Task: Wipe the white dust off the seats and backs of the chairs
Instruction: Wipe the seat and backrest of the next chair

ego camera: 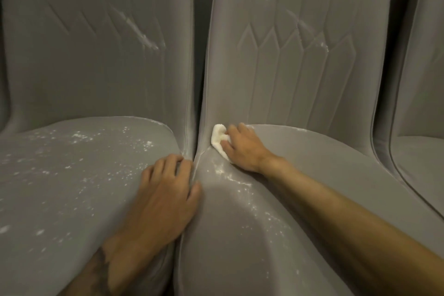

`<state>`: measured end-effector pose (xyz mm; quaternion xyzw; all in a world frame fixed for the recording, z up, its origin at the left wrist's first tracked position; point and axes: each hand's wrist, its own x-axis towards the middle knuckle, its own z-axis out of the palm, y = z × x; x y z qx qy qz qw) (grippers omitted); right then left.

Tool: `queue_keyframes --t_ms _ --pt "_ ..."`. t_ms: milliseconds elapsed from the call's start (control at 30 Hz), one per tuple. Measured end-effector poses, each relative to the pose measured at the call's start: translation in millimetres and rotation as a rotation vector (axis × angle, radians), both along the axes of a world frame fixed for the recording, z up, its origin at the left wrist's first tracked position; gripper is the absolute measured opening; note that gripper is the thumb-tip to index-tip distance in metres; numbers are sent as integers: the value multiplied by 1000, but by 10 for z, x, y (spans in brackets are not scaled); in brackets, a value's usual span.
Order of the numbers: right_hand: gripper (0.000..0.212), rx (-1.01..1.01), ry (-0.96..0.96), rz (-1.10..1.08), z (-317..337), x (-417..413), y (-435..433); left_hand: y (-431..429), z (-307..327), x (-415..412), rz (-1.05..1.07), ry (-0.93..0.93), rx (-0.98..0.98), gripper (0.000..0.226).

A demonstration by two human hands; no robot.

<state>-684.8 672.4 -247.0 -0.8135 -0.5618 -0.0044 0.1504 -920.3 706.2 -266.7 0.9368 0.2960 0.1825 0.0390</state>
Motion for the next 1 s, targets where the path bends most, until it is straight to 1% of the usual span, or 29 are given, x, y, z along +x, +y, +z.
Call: queue_keyframes --t_ms 100,167,200,267,333,400,467,533,600,633,700,733,767,833,900,967,1000 --pt "30 67 27 251 -115 -212 -274 32 -34 -42 -5 46 68 42" --pt "24 45 58 343 -90 -211 -369 30 -74 -39 -24 30 91 40" --pt "24 23 64 323 -49 -185 -339 33 -89 -39 -36 31 99 41" --pt "27 -10 70 190 31 -153 -215 46 -114 -46 -61 37 126 43" --pt "30 4 52 112 49 -212 -130 62 -120 -59 -69 33 150 41" --pt "29 46 60 190 -24 -357 -218 65 -132 -67 -67 23 172 35" --pt "19 77 66 352 -108 -483 -427 68 -150 -75 -77 36 212 33" --pt "12 24 55 421 -84 -469 -538 80 -168 -80 -94 35 257 33" --pt "13 -45 42 346 -8 -356 -455 92 -169 -78 -92 22 247 34" --pt "19 -65 39 270 30 -299 -390 93 -175 -73 -92 34 244 37" --pt "30 -67 44 134 61 -274 -301 96 -188 -72 -95 60 257 42" --pt "31 -43 41 116 42 -325 -306 97 -187 -79 -97 64 263 42" --pt "30 -8 32 144 6 -411 -363 91 -184 -87 -99 70 278 40" --pt "25 60 25 292 -83 -599 -583 82 -175 -91 -111 72 328 33" --pt "25 39 38 406 -75 -644 -802 85 -173 -91 -114 58 321 32" --pt "25 -28 17 380 2 -486 -845 92 -177 -92 -93 72 302 42" --pt "25 -56 12 307 41 -374 -822 94 -175 -91 -93 96 310 47"
